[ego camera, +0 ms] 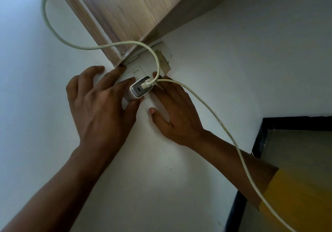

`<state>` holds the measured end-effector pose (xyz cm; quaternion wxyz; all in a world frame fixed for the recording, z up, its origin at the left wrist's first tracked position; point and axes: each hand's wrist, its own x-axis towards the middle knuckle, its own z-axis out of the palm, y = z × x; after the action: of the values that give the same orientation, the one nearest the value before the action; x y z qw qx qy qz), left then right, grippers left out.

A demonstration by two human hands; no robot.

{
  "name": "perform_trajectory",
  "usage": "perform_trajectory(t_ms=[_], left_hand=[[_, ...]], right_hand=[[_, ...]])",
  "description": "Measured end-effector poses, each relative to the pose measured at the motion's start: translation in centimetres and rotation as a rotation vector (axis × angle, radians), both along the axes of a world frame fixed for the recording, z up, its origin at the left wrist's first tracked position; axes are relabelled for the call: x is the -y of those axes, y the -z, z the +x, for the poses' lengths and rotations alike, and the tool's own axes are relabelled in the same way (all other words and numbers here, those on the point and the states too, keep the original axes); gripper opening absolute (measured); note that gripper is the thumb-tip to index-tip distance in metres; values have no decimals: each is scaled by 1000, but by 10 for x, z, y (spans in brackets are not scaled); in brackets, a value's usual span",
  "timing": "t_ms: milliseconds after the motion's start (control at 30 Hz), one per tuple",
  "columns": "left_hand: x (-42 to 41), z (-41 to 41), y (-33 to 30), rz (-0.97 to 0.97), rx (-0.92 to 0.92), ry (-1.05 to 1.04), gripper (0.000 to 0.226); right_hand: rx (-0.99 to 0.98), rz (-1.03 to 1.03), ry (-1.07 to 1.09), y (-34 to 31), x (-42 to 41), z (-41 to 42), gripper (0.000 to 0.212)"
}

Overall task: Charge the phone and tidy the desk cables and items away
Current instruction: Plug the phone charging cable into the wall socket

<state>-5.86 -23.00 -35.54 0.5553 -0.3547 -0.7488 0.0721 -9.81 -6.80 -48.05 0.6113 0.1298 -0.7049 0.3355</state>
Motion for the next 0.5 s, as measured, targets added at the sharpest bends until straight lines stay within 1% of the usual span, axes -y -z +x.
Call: perform_trajectory(t_ms=[100, 167, 200, 267, 333, 500], left_hand=[[4, -1, 3, -39, 5, -39, 60], [5, 1, 5, -38, 52, -2, 69], [5, 3, 6, -22, 85, 50, 70], [2, 6, 6, 11, 131, 189, 62], [-4, 8, 4, 28, 140, 299, 52], [-18, 1, 0, 75, 170, 452, 32]], right_hand=[[0, -29, -21, -1, 0, 0, 60], [-6, -48, -40, -3, 0, 0, 56], [-15, -59, -52, -4, 0, -1, 54], [-39, -91, -75, -6, 1, -1, 51], [-62, -118, -86, -8, 3, 0, 49], [-78, -122, -83, -9, 4, 4, 53]])
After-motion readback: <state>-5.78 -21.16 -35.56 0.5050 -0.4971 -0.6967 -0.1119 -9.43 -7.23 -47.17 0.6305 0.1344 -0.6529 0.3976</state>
